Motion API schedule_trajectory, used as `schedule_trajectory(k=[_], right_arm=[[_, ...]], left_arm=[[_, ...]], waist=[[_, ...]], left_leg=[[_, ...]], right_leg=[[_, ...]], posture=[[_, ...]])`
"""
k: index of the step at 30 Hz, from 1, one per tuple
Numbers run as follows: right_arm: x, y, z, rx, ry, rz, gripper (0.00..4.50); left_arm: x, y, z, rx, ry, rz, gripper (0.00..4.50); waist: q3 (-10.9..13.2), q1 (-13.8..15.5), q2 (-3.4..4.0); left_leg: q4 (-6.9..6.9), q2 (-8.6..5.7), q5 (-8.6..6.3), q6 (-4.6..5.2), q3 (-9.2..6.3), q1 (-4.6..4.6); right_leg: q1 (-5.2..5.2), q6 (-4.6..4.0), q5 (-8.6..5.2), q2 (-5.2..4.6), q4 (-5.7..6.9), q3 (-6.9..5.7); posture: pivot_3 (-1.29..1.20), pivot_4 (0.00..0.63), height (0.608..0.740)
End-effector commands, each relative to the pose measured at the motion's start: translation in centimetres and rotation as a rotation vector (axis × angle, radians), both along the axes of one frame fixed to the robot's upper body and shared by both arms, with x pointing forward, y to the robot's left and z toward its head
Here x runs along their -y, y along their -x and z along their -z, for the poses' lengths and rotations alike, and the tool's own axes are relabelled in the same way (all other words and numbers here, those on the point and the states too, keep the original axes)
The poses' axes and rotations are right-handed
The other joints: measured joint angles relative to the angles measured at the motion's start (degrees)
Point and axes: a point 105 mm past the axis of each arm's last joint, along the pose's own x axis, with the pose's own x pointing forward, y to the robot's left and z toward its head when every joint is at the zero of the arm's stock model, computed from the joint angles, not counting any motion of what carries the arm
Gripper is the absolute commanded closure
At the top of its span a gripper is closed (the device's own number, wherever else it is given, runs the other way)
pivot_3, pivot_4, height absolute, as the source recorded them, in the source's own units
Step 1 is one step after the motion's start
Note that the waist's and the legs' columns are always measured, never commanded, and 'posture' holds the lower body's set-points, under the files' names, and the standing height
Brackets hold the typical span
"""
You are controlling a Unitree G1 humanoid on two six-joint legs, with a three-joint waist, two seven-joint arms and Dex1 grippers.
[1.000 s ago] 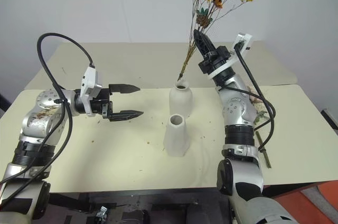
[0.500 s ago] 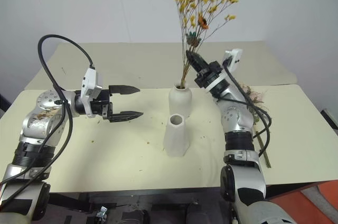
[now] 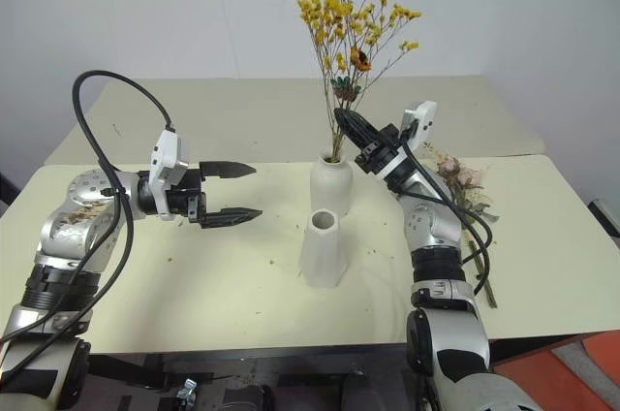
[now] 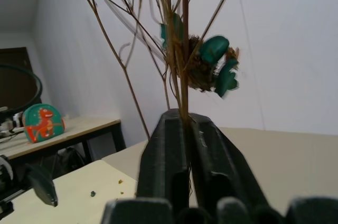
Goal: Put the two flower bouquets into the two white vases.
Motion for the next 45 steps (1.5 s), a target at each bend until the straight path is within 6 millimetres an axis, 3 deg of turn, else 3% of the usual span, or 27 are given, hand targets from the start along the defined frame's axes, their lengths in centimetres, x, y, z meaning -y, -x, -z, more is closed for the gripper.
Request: schedule_trajectory(k=[1, 9, 20, 26, 31, 35, 40, 45], right_arm=[[0.3, 0.3, -0.4, 0.051, 0.018, 0.012, 2.80], [0.2, 0.4, 0.5, 0.038, 0.111, 0.015, 0.01], [1.9, 2.9, 1.5, 0.087, 0.374, -0.032, 0.01], [3.5, 2.5, 1.3, 0.083, 0.483, 0.017, 0.01], [7.0, 2.6, 0.6, 0.044, 0.517, 0.118, 0.01], [10.9, 2.6, 0.8, -0.130, 0.569, 0.297, 0.01], [14.8, 5.0, 1.7, -0.384, 0.706, 0.498, 0.01], [17.2, 8.0, 4.1, -0.635, 0.948, 0.636, 0.01]], left_arm=[[0.0, 0.3, -1.2, 0.054, 0.004, 0.007, 0.00], [0.3, 0.1, -1.2, 0.059, 0.008, 0.013, 0.00], [0.4, -0.1, -1.0, 0.059, 0.019, 0.017, 0.00], [0.5, -0.2, -0.7, 0.058, 0.021, 0.013, 0.00], [0.5, -0.1, -0.8, 0.059, 0.026, 0.006, 0.00], [0.6, 0.7, -1.9, 0.086, 0.046, 0.046, 0.00], [1.7, 1.9, -4.1, 0.124, 0.083, 0.133, 0.00], [3.5, 2.4, -4.4, 0.151, -0.019, 0.210, 0.00]], waist=[[0.00, 0.01, 0.00], [0.00, 0.04, 0.00], [0.00, 0.01, 0.00], [0.00, 0.08, -0.01], [0.00, 0.21, -0.01], [0.00, 0.54, -0.01], [0.01, 1.04, -0.01], [0.00, 1.07, 0.00]], left_leg=[[0.00, 0.00, 0.00, 0.00, 0.00, 0.00], [0.00, 0.00, 0.00, 0.00, 0.00, 0.00], [0.01, -0.01, 0.00, 0.00, 0.00, 0.00], [0.01, -0.01, 0.00, 0.00, 0.01, 0.01], [0.01, -0.03, 0.00, 0.00, 0.01, -0.02], [0.01, -0.03, 0.00, 0.00, 0.01, -0.03], [0.02, -0.04, 0.00, 0.00, 0.02, -0.07], [0.04, -0.03, 0.00, 0.00, 0.03, 0.01]], right_leg=[[0.00, 0.00, 0.00, 0.00, 0.00, 0.00], [0.00, 0.00, 0.00, 0.00, 0.00, 0.00], [0.01, 0.01, -0.01, -0.01, -0.01, 0.00], [0.03, 0.01, -0.01, -0.01, -0.02, 0.00], [0.03, 0.02, -0.01, -0.03, -0.06, 0.00], [0.04, 0.02, -0.01, -0.05, -0.06, 0.00], [0.03, 0.03, -0.02, -0.05, -0.09, 0.00], [0.09, 0.50, -0.32, -0.02, -0.09, 0.03]], posture=[[0.00, 0.150, 0.740], [0.00, 0.150, 0.740], [0.00, 0.150, 0.740], [0.00, 0.150, 0.740], [0.00, 0.150, 0.740], [0.00, 0.150, 0.740], [0.00, 0.150, 0.740], [0.00, 0.150, 0.740]])
